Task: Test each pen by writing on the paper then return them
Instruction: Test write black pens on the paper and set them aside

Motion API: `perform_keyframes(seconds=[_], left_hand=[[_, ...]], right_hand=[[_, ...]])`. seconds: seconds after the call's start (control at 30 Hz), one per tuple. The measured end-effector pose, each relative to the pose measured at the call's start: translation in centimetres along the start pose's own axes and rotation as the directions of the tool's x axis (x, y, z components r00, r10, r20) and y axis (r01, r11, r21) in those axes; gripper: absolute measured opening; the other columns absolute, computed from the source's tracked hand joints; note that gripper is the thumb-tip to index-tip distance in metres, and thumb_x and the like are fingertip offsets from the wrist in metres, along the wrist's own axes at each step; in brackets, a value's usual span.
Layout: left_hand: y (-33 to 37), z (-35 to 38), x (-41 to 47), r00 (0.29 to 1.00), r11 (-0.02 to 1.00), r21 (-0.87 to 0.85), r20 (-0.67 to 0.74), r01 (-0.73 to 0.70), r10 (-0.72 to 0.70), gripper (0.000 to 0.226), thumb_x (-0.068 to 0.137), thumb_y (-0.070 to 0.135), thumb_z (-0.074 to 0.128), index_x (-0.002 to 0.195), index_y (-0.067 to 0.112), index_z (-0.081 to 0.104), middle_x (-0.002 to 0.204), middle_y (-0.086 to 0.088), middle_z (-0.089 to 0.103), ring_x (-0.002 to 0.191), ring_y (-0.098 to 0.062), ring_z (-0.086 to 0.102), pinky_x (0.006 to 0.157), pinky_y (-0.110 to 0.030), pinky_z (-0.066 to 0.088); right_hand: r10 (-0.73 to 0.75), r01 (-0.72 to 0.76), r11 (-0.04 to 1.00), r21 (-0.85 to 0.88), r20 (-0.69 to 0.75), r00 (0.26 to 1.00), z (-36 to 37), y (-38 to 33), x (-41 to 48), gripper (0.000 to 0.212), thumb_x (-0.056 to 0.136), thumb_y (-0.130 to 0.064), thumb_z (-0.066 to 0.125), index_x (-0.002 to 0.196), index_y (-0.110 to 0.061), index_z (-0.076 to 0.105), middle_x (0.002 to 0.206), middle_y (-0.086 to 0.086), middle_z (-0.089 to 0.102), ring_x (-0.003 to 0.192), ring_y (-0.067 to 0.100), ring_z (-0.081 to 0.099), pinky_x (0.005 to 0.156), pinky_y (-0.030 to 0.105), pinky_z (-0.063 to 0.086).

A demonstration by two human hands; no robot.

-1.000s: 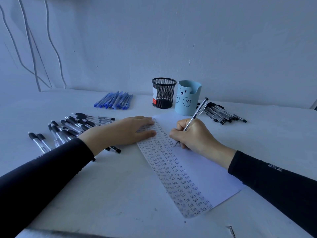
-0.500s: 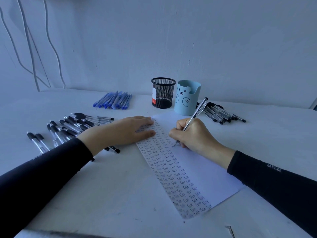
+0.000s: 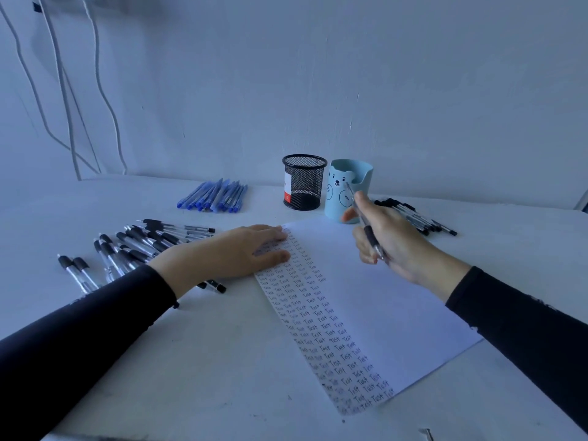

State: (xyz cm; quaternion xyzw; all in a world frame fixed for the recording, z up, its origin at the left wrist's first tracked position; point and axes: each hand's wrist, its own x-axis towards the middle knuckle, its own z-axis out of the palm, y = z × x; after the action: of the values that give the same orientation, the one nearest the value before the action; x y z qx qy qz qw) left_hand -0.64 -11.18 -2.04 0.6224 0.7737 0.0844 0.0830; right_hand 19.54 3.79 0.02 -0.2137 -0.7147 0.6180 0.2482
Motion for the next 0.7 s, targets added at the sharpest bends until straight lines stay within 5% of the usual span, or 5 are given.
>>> perform_keyframes(seconds=[0.23,0.37,0.57,0.7], left_hand=[[-0.2,0.1,0.1,1.000,1.000,0.002,0.004,-0.002,0.002,0.079,0.081,0.073,0.028,0.149,0.034,0.032,0.157,0.013,0.026,0.141,-0.012,0.032,0.113,-0.027,0.021],[-0.3,0.2,0.1,1.000,1.000,-0.010,-0.019,-0.008,0.008,0.077,0.082,0.073,0.030,0.148,0.034,0.034,0.157,0.014,0.028,0.140,-0.011,0.033,0.113,-0.026,0.021],[-0.4,0.3,0.3,0.999,1.000,-0.009,-0.025,-0.022,0.021,0.075,0.084,0.073,0.032,0.148,0.033,0.035,0.157,0.013,0.028,0.140,-0.010,0.034,0.112,-0.025,0.020],[-0.9,0.0,0.1,0.997,0.998,-0.062,-0.079,-0.029,0.024,0.072,0.083,0.069,0.038,0.143,0.032,0.044,0.153,0.012,0.035,0.138,-0.008,0.035,0.113,-0.025,0.021]], right_hand=[[-0.023,0.023,0.998,-0.055,-0.005,1.000,-0.6,-0.3,-0.2,0.039,0.097,-0.046,0.050,0.091,-0.012,0.069,0.043,0.003,0.043,0.039,0.015,0.036,0.048,0.025,0.034],[-0.063,0.065,0.993,-0.100,0.023,0.998,-0.9,0.2,0.2,0.030,0.097,-0.040,0.052,0.092,-0.018,0.072,0.080,0.000,0.074,0.064,0.009,0.051,0.064,0.022,0.040],[-0.089,0.089,0.996,-0.001,-0.058,0.994,-1.4,0.5,1.2,0.030,0.091,-0.043,0.057,0.092,-0.019,0.075,0.061,-0.010,0.048,0.056,0.008,0.033,0.056,0.020,0.030],[-0.217,0.247,0.968,0.051,-0.331,0.918,-3.5,-0.3,1.9,0.015,0.097,-0.026,0.059,0.090,-0.018,0.069,0.059,-0.009,0.044,0.052,0.008,0.032,0.053,0.021,0.027]])
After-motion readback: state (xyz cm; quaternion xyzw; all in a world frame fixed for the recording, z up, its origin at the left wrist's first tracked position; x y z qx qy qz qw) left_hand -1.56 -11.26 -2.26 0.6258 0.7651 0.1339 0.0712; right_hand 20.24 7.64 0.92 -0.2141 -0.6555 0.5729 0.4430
